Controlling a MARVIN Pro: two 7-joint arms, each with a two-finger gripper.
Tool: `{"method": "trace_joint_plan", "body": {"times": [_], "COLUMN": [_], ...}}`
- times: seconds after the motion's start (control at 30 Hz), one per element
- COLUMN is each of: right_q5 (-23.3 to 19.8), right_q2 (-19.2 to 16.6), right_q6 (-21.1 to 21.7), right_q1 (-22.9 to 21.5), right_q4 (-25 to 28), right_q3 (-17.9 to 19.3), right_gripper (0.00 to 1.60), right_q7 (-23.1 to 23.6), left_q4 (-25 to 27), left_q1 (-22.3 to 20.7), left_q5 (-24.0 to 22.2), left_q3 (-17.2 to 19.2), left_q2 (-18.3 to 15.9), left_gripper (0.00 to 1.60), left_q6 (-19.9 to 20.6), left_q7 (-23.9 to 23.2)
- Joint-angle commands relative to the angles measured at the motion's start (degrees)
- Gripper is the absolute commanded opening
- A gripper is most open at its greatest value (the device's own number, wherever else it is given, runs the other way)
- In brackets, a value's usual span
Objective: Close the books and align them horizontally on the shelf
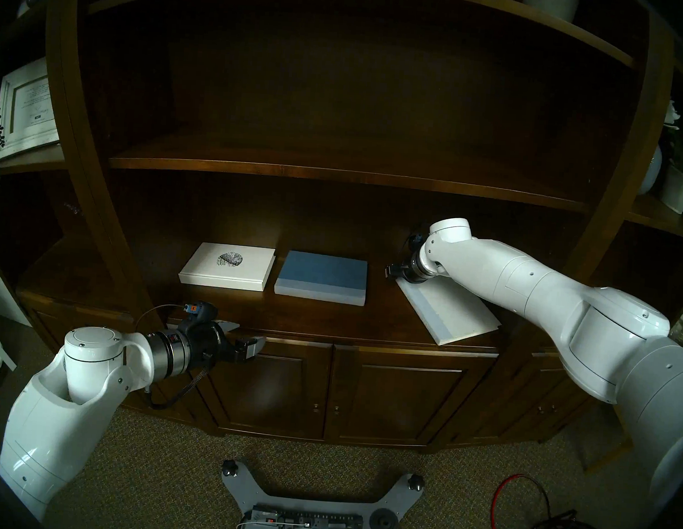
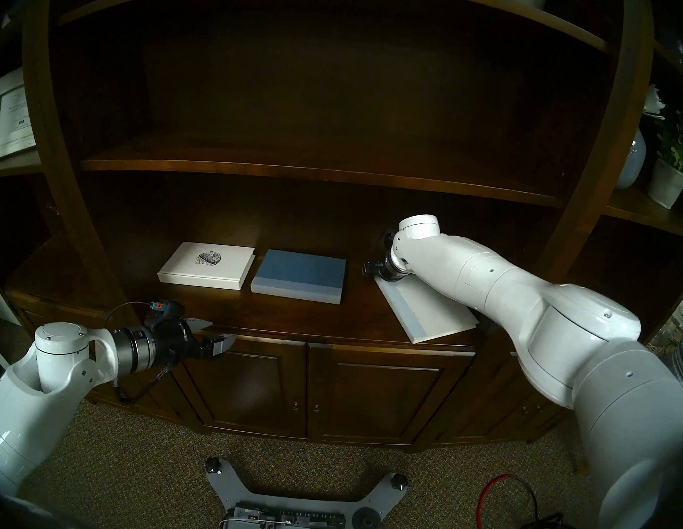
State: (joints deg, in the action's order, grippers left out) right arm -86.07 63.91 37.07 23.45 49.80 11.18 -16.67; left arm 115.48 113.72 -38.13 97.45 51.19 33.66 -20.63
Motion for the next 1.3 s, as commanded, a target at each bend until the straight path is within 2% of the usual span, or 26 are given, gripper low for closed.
{"method": "trace_joint_plan", "body": {"times": [0.0,0.57,0.97,1.03,1.07,1.1,1.27], "right_q5": [-2.00,-5.68,-8.70,-9.16,-9.25,-9.73,-9.14], "right_q2": [-1.28,-5.28,-10.00,-11.76,-11.12,-12.08,-14.46], "right_q6": [2.15,4.39,4.58,4.13,4.37,4.15,3.15], "right_q1": [2.00,5.21,5.89,6.05,5.67,5.72,4.71], "right_q4": [3.41,17.66,27.41,30.61,29.36,31.17,35.87], "right_q3": [0.07,-0.03,0.48,0.73,0.71,1.02,1.37], "right_gripper": [1.60,1.60,1.60,1.60,1.60,1.60,1.60], "right_q7": [3.34,1.80,-1.98,-3.34,-2.84,-3.49,-6.32], "left_q4": [1.32,1.24,1.25,1.25,1.25,1.25,1.23], "left_q1": [-1.01,-1.06,-1.06,-1.06,-1.06,-1.06,-1.07], "left_q5": [0.03,-0.02,-0.01,-0.01,-0.01,-0.01,-0.02], "left_q3": [0.70,0.65,0.66,0.66,0.66,0.66,0.65], "left_q2": [0.05,-0.01,-0.01,0.00,0.00,0.00,-0.02], "left_gripper": [1.60,1.60,1.60,1.60,1.60,1.60,1.60], "left_q6": [-0.81,-0.67,-0.70,-0.71,-0.70,-0.70,-0.67], "left_q7": [0.11,0.05,0.06,0.06,0.06,0.06,0.04]}}
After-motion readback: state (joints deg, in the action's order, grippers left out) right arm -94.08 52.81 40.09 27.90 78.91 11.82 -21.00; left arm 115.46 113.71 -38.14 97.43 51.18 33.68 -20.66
